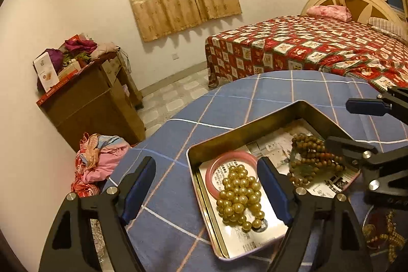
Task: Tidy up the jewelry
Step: 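Drop the gold pearls into the tin with the left tool while the right tool carries the beads, then grasp the silver cuff with the left tool while the right tool grasps the silver hoop bangle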
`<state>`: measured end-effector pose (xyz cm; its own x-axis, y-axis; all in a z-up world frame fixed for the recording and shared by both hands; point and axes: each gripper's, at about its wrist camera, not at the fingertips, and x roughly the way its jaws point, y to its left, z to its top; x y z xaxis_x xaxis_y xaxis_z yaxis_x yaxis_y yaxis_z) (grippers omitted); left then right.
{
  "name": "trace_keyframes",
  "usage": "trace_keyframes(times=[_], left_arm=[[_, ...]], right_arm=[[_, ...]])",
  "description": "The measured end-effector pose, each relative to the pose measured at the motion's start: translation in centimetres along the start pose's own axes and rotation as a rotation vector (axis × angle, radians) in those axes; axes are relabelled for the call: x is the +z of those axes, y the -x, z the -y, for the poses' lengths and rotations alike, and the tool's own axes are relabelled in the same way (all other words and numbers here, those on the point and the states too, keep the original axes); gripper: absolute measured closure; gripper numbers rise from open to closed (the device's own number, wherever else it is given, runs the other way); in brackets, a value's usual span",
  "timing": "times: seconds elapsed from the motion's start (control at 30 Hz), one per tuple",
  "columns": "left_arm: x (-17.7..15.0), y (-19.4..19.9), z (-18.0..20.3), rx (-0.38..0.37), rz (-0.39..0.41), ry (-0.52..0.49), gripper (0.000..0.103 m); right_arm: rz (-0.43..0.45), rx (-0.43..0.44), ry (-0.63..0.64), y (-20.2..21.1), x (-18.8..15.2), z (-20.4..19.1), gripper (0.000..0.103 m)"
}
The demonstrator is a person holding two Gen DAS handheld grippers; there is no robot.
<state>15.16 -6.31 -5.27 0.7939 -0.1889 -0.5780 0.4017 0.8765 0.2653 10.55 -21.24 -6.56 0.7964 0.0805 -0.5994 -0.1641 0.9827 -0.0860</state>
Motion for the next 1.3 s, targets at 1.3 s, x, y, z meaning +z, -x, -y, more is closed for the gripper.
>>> trace_keyframes(times=[1.3], left_arm=[[-8.9,4.9,6.1,-0.130,-0.095,-0.014,0.021]], right_arm=[[-0.164,-0.037,-0.107,4.6,-10.0,0.9,0.054]])
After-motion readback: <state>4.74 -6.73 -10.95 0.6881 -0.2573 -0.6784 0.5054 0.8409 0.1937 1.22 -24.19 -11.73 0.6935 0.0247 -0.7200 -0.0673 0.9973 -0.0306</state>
